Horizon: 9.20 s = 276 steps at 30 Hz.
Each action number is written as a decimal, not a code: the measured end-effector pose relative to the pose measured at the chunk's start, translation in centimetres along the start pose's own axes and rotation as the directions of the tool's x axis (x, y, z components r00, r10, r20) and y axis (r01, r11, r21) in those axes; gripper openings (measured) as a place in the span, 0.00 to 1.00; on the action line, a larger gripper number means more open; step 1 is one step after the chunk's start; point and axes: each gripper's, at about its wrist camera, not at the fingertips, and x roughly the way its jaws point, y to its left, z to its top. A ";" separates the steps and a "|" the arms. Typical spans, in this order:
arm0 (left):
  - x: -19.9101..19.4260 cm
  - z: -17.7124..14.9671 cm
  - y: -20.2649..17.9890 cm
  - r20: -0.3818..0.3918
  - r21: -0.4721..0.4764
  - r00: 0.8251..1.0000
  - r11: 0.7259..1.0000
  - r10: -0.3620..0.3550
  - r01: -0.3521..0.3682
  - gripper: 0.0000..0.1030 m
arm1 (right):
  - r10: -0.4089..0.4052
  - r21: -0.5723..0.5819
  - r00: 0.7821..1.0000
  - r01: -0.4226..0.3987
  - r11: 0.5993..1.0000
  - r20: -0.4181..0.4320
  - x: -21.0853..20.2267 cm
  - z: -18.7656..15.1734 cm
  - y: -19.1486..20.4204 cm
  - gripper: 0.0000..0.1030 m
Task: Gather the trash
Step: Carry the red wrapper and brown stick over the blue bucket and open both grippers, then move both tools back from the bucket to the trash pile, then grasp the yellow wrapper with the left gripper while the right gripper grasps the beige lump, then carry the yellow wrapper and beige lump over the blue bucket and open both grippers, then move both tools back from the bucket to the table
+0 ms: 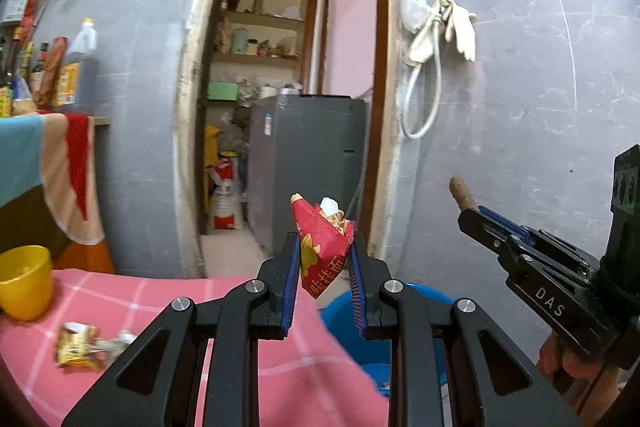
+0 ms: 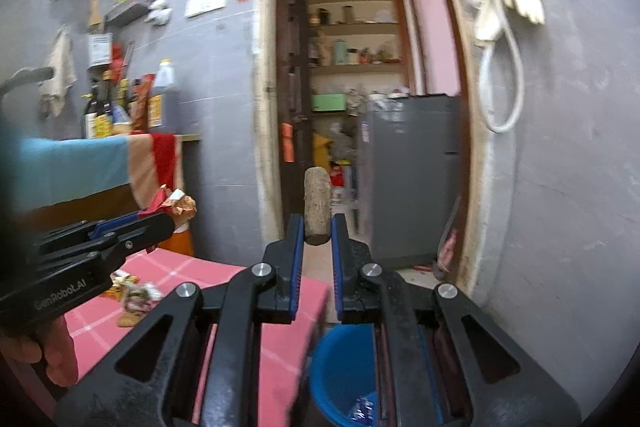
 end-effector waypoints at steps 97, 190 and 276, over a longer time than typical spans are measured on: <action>-11.0 -3.6 15.9 -0.028 -0.107 0.891 0.884 0.454 -0.454 0.98 | 0.161 0.019 0.987 -0.161 0.987 0.014 2.8 -1.3 10.3 1.00; -8.0 -4.5 10.9 -0.161 -0.168 0.951 0.943 0.263 -0.289 0.16 | 0.271 -0.086 0.942 -0.292 0.952 -0.199 4.2 -3.4 12.7 0.46; 0.0 -0.9 5.3 -0.069 -0.102 0.961 0.956 0.269 -0.275 0.97 | -0.085 0.124 0.996 0.082 0.989 0.015 0.3 -1.1 -2.9 1.00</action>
